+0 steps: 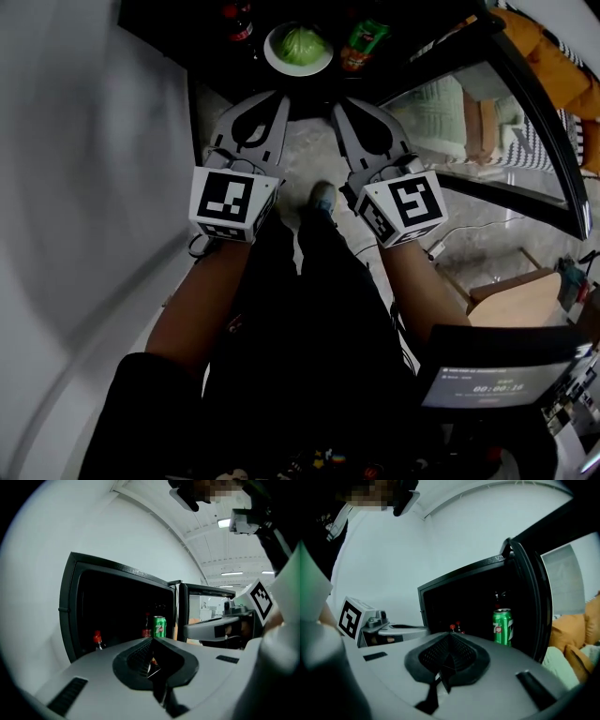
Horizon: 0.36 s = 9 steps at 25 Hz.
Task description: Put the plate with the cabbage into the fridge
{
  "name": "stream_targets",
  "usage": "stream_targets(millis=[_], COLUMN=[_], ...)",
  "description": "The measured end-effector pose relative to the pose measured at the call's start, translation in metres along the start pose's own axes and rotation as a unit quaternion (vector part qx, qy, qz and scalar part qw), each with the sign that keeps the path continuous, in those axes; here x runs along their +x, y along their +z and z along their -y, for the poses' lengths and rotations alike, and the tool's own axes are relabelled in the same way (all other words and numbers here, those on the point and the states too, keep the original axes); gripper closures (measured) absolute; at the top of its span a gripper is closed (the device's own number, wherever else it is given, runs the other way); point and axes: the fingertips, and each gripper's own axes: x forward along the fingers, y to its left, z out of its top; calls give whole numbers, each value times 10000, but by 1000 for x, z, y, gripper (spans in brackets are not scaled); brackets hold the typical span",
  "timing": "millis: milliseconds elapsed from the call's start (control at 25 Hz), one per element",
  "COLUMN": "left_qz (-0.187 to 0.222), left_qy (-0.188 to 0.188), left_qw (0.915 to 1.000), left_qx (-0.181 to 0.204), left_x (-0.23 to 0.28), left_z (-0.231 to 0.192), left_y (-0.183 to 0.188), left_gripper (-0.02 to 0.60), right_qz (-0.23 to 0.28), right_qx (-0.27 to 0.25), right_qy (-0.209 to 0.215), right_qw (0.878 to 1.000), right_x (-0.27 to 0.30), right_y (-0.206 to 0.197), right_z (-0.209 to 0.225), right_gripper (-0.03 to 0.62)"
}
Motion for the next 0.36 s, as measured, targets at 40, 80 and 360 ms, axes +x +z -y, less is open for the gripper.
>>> stream_targets(millis=[40, 80, 360], left_qz=[29, 49, -73], left_qy=[0, -2, 71], left_qw=[10000, 9999, 9999], left_qx=[67, 110, 77], left_x=[-2, -4, -18], left_z=[0, 0, 6], left_y=[2, 4, -12], left_gripper=[577, 577, 577], right_qz=[9, 28, -62], right_qx=[-112, -197, -187], right_qy=[22, 52, 265], right_qw=[9999, 9998, 9995], right_x=[-1, -2, -7], right_y=[1, 2, -12], right_z=[-2, -4, -19], right_gripper=[588, 588, 588])
